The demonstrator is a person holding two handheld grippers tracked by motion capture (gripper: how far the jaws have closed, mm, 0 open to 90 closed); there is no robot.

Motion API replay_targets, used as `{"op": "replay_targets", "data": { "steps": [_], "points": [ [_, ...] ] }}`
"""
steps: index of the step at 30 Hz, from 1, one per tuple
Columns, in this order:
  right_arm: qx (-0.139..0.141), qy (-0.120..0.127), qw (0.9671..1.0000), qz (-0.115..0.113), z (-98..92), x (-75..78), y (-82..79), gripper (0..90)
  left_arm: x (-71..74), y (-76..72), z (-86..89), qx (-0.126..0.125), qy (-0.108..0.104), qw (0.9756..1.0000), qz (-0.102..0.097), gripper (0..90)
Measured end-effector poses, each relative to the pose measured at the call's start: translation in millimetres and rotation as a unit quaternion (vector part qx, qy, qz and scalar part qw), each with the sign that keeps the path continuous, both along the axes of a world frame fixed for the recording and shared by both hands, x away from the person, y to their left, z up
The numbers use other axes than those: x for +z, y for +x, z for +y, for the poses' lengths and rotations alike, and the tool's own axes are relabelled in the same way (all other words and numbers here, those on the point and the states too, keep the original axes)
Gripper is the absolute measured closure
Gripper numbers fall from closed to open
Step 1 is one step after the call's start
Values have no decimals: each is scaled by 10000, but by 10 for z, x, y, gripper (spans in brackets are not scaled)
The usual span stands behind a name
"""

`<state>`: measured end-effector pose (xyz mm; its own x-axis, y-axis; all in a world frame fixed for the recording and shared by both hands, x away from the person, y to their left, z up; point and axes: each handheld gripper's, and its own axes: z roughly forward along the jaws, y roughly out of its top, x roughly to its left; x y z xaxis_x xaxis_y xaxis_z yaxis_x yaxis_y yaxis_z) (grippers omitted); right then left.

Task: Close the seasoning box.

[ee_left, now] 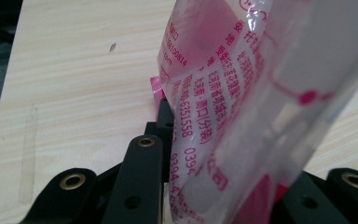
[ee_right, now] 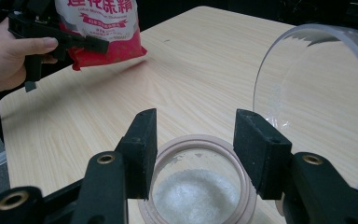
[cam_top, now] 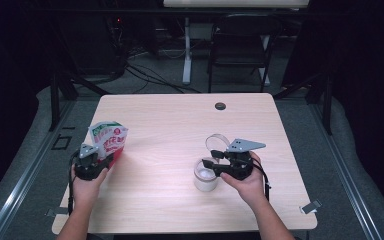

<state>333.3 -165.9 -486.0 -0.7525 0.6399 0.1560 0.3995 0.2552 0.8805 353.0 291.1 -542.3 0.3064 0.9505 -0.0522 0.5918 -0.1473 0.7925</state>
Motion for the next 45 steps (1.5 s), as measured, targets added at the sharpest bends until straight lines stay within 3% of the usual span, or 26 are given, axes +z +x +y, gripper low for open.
{"op": "replay_targets", "data": {
  "steps": [5, 8, 14, 18, 30, 34, 39, 42, 45],
  "points": [
    [4, -1, 10000, -7, 1, -2, 3, 496, -76, 18, 71, 142, 44, 9998, 97, 757],
    [3, 13, 10000, -14, 5, -4, 5, 496, -100, 23, 113, 277, -118, 9995, 66, 757],
    [13, -15, 10000, -13, 10, -8, 4, 496, -95, 0, 202, 523, -71, 9986, -11, 756],
    [37, -42, 10000, -22, 20, -9, 0, 496, -93, -10, 240, 582, 208, 9981, -26, 750],
    [21, -35, 10000, -24, 9, -10, 4, 496, -129, -31, 414, 743, -334, 9965, 166, 730],
    [23, -56, 10000, -22, 5, -9, 5, 496, -115, -57, 424, 685, -495, 9963, 160, 664],
    [6, -47, 10000, -10, 8, -19, 6, 496, -101, -70, 417, 560, -528, 9970, 96, 550],
    [5, -67, 10000, 3, 9, -28, 10, 496, -74, -90, 396, 574, -488, 9970, -164, 439],
    [6, -64, 10000, 7, 8, -29, 12, 496, -44, -105, 385, 590, -434, 9969, -275, 389]
  ]
}}
